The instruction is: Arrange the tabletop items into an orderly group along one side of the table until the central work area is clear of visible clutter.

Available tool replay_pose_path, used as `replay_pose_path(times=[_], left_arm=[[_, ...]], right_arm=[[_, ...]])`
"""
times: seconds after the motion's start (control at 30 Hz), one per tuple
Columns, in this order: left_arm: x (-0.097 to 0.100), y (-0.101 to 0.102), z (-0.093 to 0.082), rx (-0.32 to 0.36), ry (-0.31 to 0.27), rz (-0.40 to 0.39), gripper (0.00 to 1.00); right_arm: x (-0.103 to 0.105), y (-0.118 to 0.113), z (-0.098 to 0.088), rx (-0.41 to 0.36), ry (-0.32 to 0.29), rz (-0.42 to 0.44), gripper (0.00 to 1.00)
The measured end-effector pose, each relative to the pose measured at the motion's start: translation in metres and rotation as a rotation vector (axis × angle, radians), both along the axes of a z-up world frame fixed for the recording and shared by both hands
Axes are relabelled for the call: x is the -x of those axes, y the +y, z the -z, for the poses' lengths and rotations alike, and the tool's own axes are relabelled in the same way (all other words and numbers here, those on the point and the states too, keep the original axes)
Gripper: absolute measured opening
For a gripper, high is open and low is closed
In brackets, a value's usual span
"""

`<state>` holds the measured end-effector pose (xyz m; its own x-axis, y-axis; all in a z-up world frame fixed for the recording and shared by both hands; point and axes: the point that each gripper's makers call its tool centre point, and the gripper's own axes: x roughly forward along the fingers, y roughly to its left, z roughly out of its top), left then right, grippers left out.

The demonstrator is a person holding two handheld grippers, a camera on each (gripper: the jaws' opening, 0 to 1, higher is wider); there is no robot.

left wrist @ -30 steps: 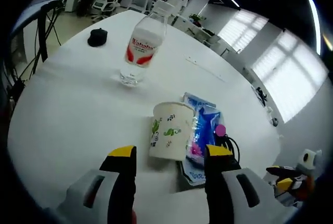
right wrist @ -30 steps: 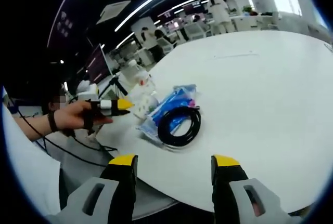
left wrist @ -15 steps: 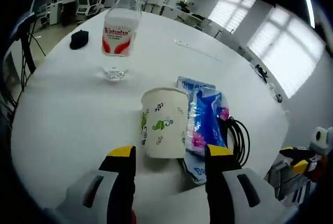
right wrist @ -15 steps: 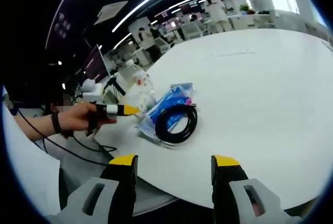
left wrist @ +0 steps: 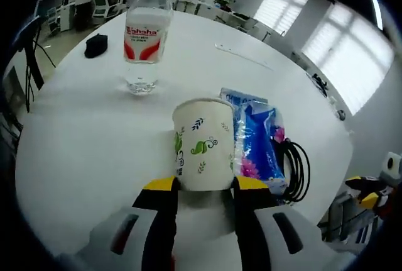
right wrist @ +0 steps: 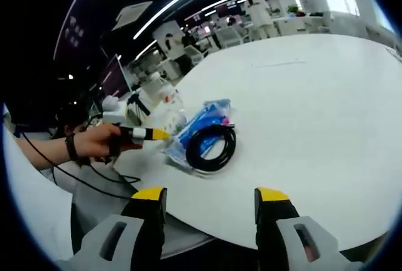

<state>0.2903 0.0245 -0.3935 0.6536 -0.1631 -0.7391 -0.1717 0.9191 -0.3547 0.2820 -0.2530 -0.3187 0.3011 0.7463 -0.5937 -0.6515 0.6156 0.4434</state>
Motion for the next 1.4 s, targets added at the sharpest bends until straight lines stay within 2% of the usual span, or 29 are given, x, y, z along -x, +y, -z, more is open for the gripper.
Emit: replay_pose_path(times=[0.27, 0.67, 0.8, 1.0, 1.17, 1.33, 1.4], left_arm=[[0.011, 0.008, 0.001, 0.001, -0.001, -0.023, 0.34], [0.035, 0.008, -0.008, -0.001, -0.012, -0.042, 0.34], [0.043, 0.003, -0.017, -0.017, -0.023, -0.030, 0.34], [0.053, -0.014, -0.040, -0.026, -0.058, -0.005, 0.34], [0.054, -0.019, -0.041, -0.037, -0.083, 0.025, 0.34], [0.061, -0.042, -0.050, -0.060, -0.098, 0.094, 0.34], [0.056, -0.043, -0.051, -0.063, -0.105, 0.122, 0.34]], right_arm=[[0.003, 0.005, 0.000, 0.000, 0.002, -0.012, 0.57], [0.004, 0.012, -0.001, -0.005, 0.003, -0.031, 0.56], [0.002, 0.018, -0.002, -0.011, -0.001, -0.040, 0.56], [0.000, 0.032, -0.006, -0.027, -0.009, -0.066, 0.56], [0.003, 0.044, -0.008, -0.029, -0.012, -0.101, 0.56], [0.004, 0.057, -0.011, -0.034, -0.014, -0.137, 0.55], [0.006, 0.064, -0.013, -0.036, -0.020, -0.154, 0.55]])
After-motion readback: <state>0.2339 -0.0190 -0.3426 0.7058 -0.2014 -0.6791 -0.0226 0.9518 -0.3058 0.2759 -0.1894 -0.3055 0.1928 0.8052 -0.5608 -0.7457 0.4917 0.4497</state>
